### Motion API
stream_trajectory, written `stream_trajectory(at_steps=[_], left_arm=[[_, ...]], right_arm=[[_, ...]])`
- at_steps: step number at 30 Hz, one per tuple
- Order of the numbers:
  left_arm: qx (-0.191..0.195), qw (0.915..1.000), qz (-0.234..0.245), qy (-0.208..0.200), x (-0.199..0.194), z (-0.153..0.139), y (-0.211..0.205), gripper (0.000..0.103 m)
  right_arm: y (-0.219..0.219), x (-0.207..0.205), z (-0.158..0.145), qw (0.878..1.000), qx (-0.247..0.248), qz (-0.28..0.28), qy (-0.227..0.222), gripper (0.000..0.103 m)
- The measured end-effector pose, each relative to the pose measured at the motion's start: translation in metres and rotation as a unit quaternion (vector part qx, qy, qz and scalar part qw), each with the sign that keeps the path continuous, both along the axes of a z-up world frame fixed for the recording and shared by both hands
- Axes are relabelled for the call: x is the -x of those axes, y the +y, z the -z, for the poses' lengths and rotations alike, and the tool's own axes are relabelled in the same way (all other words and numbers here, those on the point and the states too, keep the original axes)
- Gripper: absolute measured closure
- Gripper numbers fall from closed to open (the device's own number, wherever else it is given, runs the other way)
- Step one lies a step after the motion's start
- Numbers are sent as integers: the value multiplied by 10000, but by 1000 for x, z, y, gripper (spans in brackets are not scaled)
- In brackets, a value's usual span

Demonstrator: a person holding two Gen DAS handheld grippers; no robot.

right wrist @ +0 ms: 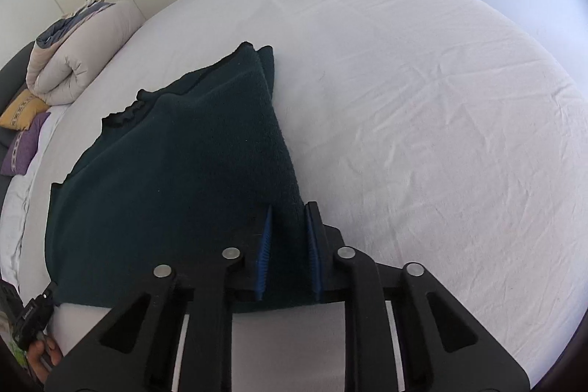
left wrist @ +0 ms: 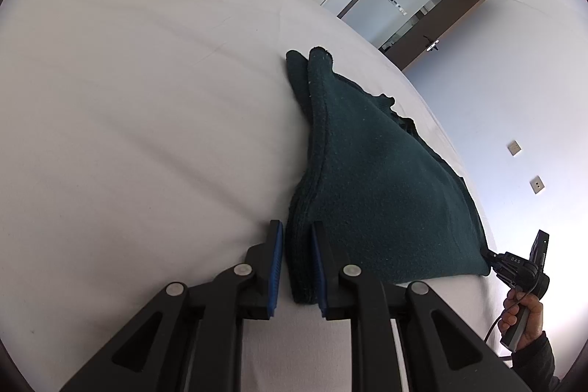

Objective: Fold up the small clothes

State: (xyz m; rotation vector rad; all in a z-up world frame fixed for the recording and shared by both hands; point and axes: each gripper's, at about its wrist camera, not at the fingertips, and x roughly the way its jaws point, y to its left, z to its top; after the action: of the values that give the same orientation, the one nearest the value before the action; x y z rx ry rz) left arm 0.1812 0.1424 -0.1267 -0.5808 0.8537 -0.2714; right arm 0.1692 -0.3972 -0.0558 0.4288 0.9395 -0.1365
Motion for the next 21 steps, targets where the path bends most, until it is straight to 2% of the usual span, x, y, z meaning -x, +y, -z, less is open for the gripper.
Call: stream_trajectory(at_steps=[4,9,15,17,18,20,21], left_arm=[[9,10000,1,-6,1,0,1,85],[12,10000,2,-6,1,0,1,85],[15,10000,3,-1,1,0,1,85],[36,10000,5,4,1,0,1,85],[64,10000,6,17,1,1,1,84],[84,10000,3,14,2,0,1,83],[71,10000,3,10,2,0,0,83]], right_arm=[[-3,13,-2,9999,-22,120,14,98],[-8,29,-2,9995,-180,230,92,98],[-23,34,13,9980,-523,365,41,97],[-23,33,11,9982,-523,291,-5,91],[-25,35,8,9982,-491,334,-7,84],[-32,40,-2,9972,-371,656,-2,61],[-34,44,-11,9952,-315,920,-70,46]])
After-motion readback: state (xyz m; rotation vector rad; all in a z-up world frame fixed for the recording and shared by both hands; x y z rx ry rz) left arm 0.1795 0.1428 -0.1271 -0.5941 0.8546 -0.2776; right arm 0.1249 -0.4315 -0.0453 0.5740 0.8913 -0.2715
